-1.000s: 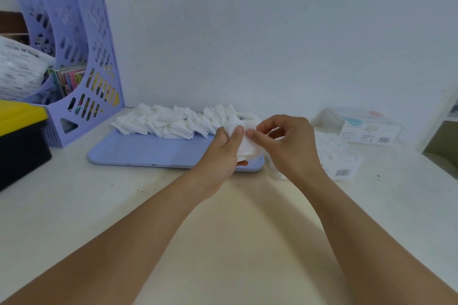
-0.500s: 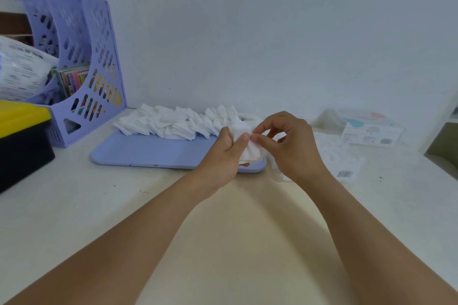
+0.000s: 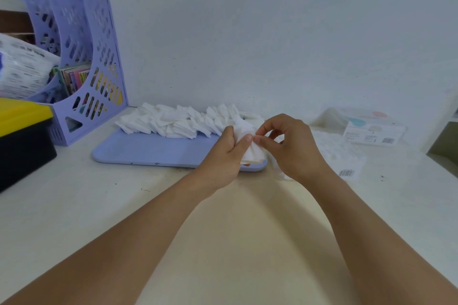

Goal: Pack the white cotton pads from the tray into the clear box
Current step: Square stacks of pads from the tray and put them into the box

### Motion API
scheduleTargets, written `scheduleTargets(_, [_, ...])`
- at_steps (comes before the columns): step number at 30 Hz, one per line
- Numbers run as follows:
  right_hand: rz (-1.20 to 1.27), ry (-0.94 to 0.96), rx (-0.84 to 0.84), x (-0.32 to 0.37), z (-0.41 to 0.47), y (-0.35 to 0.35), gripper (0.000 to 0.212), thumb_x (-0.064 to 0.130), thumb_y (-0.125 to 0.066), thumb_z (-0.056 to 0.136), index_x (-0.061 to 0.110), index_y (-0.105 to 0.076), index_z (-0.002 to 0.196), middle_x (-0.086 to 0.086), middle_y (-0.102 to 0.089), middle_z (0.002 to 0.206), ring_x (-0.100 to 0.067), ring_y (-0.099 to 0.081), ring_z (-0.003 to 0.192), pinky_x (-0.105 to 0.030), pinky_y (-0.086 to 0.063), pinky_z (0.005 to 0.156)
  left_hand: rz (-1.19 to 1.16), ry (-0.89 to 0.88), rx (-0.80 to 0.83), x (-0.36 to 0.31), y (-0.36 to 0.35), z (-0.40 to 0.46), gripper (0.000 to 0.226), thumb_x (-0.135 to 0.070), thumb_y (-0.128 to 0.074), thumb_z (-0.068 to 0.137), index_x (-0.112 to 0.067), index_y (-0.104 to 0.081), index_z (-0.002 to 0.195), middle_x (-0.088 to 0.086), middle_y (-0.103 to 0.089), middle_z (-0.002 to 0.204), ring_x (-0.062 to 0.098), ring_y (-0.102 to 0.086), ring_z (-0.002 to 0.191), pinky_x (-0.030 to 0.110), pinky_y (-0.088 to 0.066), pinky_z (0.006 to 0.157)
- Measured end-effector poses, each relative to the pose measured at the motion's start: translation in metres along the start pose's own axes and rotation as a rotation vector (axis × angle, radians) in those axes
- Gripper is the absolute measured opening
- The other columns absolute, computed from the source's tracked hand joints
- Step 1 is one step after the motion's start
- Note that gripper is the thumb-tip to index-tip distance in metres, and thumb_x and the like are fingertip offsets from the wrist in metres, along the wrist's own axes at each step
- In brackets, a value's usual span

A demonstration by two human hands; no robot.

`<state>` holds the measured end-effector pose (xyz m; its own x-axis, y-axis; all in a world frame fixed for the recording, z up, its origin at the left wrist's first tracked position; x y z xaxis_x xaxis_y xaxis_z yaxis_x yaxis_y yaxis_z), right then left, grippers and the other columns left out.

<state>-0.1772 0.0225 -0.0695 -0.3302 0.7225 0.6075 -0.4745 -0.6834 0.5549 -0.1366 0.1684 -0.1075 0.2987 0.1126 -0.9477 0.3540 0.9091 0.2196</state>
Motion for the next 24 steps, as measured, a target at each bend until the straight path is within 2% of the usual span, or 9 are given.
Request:
scheduleTargets(5, [-0.005, -0.002, 0.003, 0.002, 0.001, 0.005, 0.009, 0.016, -0.075, 0.09, 0.018, -0.07, 0.083, 0.01, -0.069, 0.094, 0.0, -0.062, 0.083, -0.009, -0.043, 0.068, 0.051, -0.007, 0.001, 0.002, 0.001, 0.001, 0.022, -0.039, -0.047, 0.105, -0.017, -0.049, 0.109, -0.001, -0.062, 0.106, 0.016, -0.061, 0.102, 0.042, -0.054, 0.094])
scheduleTargets(7, [-0.01, -0.001, -0.012, 0.003, 0.001, 0.008, 0.008, 0.015, -0.072, 0.092, 0.019, -0.068, 0.087, 0.008, -0.069, 0.097, 0.0, -0.063, 0.085, -0.009, -0.043, 0.069, 0.064, 0.025, 0.012, 0.006, 0.0, 0.002, 0.027, -0.04, -0.048, 0.104, -0.016, -0.051, 0.117, -0.003, -0.063, 0.112, 0.016, -0.06, 0.108, 0.038, -0.052, 0.097])
scheduleTargets(9, [0.028, -0.021, 0.003, 0.004, 0.0, 0.008, 0.005, 0.021, -0.068, 0.096, 0.023, -0.067, 0.101, 0.009, -0.067, 0.109, 0.0, -0.062, 0.094, -0.013, -0.043, 0.074, -0.127, 0.122, 0.04, 0.007, -0.002, 0.002, 0.038, -0.041, -0.048, 0.103, -0.016, -0.052, 0.132, 0.0, -0.065, 0.125, 0.019, -0.061, 0.117, 0.042, -0.051, 0.103])
scheduleTargets(10, [0.082, -0.042, 0.043, 0.006, -0.002, 0.005, 0.016, 0.027, -0.064, 0.099, 0.025, -0.065, 0.115, 0.011, -0.063, 0.12, 0.002, -0.06, 0.105, -0.014, -0.044, 0.079, -0.285, 0.179, 0.071, 0.006, -0.005, 0.002, 0.038, -0.035, -0.046, 0.105, -0.015, -0.052, 0.137, 0.004, -0.066, 0.13, 0.021, -0.062, 0.12, 0.041, -0.052, 0.102])
scheduleTargets(12, [0.234, -0.085, 0.151, 0.015, -0.009, -0.007, 0.038, 0.039, -0.054, 0.103, 0.032, -0.052, 0.14, 0.014, -0.051, 0.141, 0.002, -0.047, 0.128, -0.015, -0.041, 0.097, -0.558, 0.24, 0.154, 0.0, -0.012, -0.001, 0.036, -0.024, -0.039, 0.108, -0.011, -0.057, 0.136, 0.011, -0.066, 0.133, 0.023, -0.062, 0.12, 0.036, -0.051, 0.096])
scheduleTargets(15, [0.299, -0.071, 0.206, 0.029, -0.02, -0.026, 0.047, 0.043, -0.046, 0.106, 0.032, -0.041, 0.152, 0.012, -0.043, 0.151, 0.001, -0.038, 0.14, -0.023, -0.033, 0.114, -0.795, 0.29, 0.261, -0.007, -0.022, -0.008, 0.035, -0.034, -0.039, 0.107, -0.02, -0.065, 0.127, 0.002, -0.069, 0.13, 0.016, -0.063, 0.121, 0.036, -0.047, 0.104])
scheduleTargets(18, [0.333, -0.095, 0.188, 0.034, -0.019, -0.027, 0.044, 0.036, -0.05, 0.106, 0.032, -0.043, 0.15, 0.013, -0.046, 0.149, 0.001, -0.042, 0.136, -0.024, -0.035, 0.113, -0.869, 0.302, 0.283, -0.006, -0.025, -0.008, 0.032, -0.027, -0.043, 0.106, -0.016, -0.064, 0.128, 0.005, -0.067, 0.129, 0.014, -0.065, 0.116, 0.032, -0.049, 0.101])
scheduleTargets(21, [0.422, -0.206, 0.119, 0.025, -0.011, -0.004, 0.042, 0.034, -0.067, 0.097, 0.031, -0.056, 0.138, 0.01, -0.06, 0.133, -0.01, -0.061, 0.121, -0.029, -0.05, 0.099, -0.69, 0.191, 0.255, -0.008, -0.02, -0.006, 0.037, -0.017, -0.053, 0.103, -0.004, -0.052, 0.138, 0.008, -0.065, 0.127, 0.017, -0.067, 0.102, 0.032, -0.053, 0.087])
scheduleTargets(24, [0.384, -0.285, 0.221, 0.013, -0.005, 0.022, 0.041, 0.021, -0.078, 0.089, 0.017, -0.066, 0.127, -0.002, -0.071, 0.117, -0.02, -0.072, 0.103, -0.034, -0.061, 0.086, -0.45, 0.11, 0.133, -0.013, -0.017, -0.003, 0.053, -0.009, -0.062, 0.098, -0.023, -0.036, 0.141, 0.004, -0.062, 0.133, 0.021, -0.066, 0.116, 0.042, -0.055, 0.099])
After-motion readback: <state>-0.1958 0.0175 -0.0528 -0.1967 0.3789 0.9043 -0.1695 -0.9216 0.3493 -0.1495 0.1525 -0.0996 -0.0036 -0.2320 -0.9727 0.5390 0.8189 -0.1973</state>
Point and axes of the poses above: each hand's wrist, its own z-axis towards the middle knuckle, its own y-axis out of the back of the hand, x = y × z, the point moved 4 cm from there along z, towards the middle knuckle
